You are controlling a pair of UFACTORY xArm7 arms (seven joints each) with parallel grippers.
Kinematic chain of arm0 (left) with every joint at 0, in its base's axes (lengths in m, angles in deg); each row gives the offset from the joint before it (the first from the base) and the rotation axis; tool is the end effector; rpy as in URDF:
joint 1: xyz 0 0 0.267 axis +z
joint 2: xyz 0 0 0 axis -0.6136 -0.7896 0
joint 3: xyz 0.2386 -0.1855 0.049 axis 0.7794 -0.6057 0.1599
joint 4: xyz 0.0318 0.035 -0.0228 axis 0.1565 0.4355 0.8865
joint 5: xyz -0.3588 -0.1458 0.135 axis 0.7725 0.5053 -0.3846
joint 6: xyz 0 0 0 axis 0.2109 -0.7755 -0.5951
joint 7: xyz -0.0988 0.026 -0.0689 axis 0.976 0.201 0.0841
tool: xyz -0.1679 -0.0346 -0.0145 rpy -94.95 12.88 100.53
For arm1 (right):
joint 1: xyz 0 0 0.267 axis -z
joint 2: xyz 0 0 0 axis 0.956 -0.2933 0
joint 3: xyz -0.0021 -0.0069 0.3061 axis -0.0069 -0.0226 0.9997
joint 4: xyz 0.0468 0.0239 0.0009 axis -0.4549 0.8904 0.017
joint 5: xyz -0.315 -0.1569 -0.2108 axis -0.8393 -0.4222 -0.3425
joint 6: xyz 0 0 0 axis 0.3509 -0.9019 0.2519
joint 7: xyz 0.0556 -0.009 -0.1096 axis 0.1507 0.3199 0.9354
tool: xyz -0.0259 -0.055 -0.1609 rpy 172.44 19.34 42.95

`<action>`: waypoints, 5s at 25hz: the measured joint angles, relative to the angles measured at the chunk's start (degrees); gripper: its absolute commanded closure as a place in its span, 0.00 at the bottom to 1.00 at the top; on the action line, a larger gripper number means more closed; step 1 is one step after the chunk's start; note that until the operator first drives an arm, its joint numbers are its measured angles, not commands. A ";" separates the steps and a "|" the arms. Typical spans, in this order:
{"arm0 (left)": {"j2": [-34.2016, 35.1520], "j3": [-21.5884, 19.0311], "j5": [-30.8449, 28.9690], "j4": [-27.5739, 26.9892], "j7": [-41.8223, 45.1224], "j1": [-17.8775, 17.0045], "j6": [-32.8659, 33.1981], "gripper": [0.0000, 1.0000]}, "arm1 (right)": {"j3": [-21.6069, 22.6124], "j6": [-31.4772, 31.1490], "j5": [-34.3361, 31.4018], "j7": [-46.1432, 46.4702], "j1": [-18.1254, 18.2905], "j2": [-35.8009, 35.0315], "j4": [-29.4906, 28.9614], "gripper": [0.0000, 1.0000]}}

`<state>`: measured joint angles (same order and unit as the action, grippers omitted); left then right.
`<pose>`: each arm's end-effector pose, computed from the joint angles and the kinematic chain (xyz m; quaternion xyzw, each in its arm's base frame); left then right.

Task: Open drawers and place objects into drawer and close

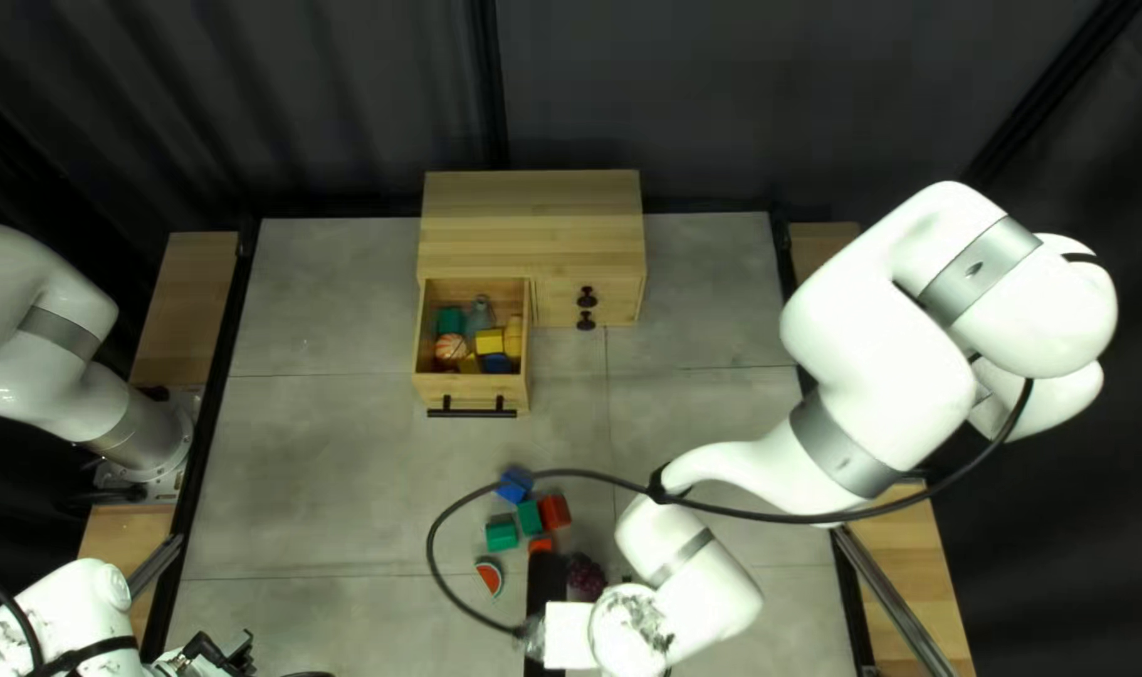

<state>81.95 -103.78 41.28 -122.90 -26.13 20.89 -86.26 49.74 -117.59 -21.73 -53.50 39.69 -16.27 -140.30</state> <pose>0.2315 -0.3899 0.0848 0.9451 -0.3216 -0.0560 0.0142 0.4388 0.3108 0.1017 0.9920 0.0965 -0.0472 0.0658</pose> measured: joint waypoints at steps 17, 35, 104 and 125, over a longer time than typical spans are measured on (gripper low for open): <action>0.00 0.00 0.00 0.00 0.00 0.00 0.00 0.00 | -8.21 -11.78 -11.56 66.80 13.00 0.98 -16.59 1.00; 0.00 0.00 0.00 0.00 0.00 0.00 0.00 0.00 | -11.79 -4.92 -7.34 87.45 26.89 -13.17 -28.24 0.00; 0.00 0.00 0.00 0.00 0.00 0.00 0.00 0.00 | 8.79 6.58 -15.13 97.81 2.42 -10.24 -4.12 0.00; 0.00 0.00 0.00 0.00 0.00 0.00 0.00 0.00 | 6.49 12.93 -14.14 98.54 7.00 -12.36 0.86 0.00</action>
<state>81.95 -103.77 41.28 -122.90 -26.13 20.89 -86.26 56.23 -104.67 -35.87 45.04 46.69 -28.63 -139.44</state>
